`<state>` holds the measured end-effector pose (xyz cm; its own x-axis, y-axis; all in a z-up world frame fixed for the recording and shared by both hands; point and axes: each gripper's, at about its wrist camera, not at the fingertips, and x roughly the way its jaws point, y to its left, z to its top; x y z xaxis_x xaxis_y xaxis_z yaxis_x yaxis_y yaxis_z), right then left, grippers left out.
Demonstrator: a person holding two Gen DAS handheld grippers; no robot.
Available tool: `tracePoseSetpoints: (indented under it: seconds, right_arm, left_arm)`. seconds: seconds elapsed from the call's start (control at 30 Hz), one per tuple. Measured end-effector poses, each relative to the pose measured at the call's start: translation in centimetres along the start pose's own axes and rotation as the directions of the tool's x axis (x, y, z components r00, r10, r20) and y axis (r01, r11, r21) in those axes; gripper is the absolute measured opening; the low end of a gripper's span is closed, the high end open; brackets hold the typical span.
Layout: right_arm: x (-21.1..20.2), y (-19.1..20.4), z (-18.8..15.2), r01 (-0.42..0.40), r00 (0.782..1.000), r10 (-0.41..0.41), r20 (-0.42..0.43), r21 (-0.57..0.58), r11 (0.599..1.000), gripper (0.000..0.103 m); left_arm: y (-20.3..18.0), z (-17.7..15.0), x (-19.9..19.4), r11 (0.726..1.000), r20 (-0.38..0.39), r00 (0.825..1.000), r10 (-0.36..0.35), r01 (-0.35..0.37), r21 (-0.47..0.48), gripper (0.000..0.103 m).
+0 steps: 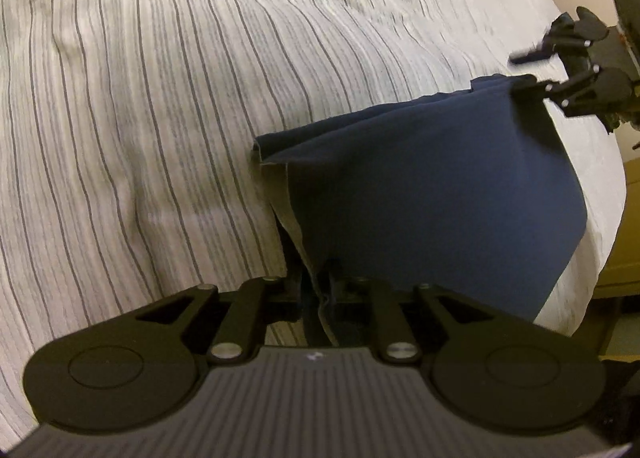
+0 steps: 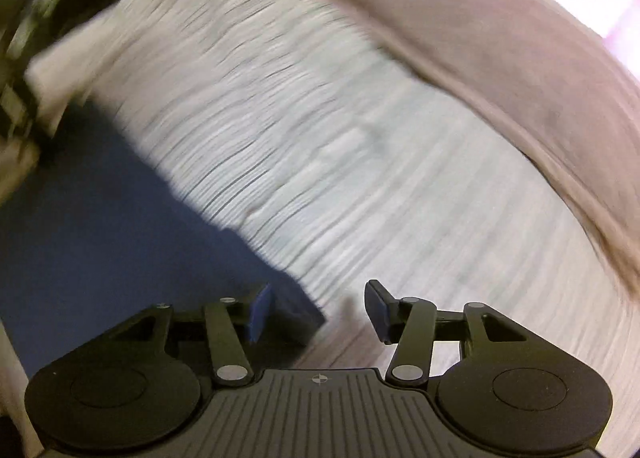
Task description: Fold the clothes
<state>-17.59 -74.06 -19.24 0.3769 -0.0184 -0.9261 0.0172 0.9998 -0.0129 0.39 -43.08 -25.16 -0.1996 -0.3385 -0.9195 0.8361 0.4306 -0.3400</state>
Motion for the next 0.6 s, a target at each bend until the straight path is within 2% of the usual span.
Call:
tracePoseSetpoints:
  seconds: [0.17, 0.3, 0.4, 0.47, 0.5, 0.53, 0.6]
  right_arm:
    - [-1.4, -0.9, -2.0, -0.093, 0.996, 0.087, 0.034, 0.252, 0.963, 0.050]
    - [-0.3, -0.7, -3.2, -0.139, 0.990, 0.137, 0.030, 0.351, 0.926, 0.050]
    - [0.3, -0.8, -3.5, -0.159, 0.987, 0.160, 0.033, 0.408, 0.899, 0.050]
    - [0.3, -0.9, -3.4, -0.150, 0.988, 0.151, 0.033, 0.421, 0.895, 0.049]
    - [0.2, -1.0, -3.3, -0.145, 0.989, 0.145, 0.032, 0.425, 0.893, 0.041]
    - [0.2, -1.0, -3.3, -0.138, 0.990, 0.139, 0.029, 0.427, 0.894, 0.022]
    - [0.1, -1.0, -3.2, -0.123, 0.992, 0.128, 0.017, 0.432, 0.894, 0.016]
  left_arm:
    - [0.8, 0.5, -1.6, 0.999, 0.038, 0.999, 0.012, -0.010, -0.048, 0.013]
    - [1.7, 1.2, -2.7, 0.994, 0.093, 0.996, 0.004, 0.006, -0.108, 0.013]
    - [1.9, 1.9, -2.6, 0.993, 0.113, 0.994, -0.005, 0.018, -0.113, 0.013]
    - [1.9, 2.3, -2.4, 0.993, 0.126, 0.992, -0.019, 0.033, -0.111, 0.013]
    - [1.8, 2.5, -2.3, 0.993, 0.132, 0.991, -0.022, 0.037, -0.113, 0.013]
    - [1.6, 2.6, -2.2, 0.993, 0.135, 0.991, -0.026, 0.041, -0.112, 0.013]
    - [1.4, 2.6, -1.9, 0.993, 0.134, 0.990, -0.031, 0.046, -0.109, 0.013]
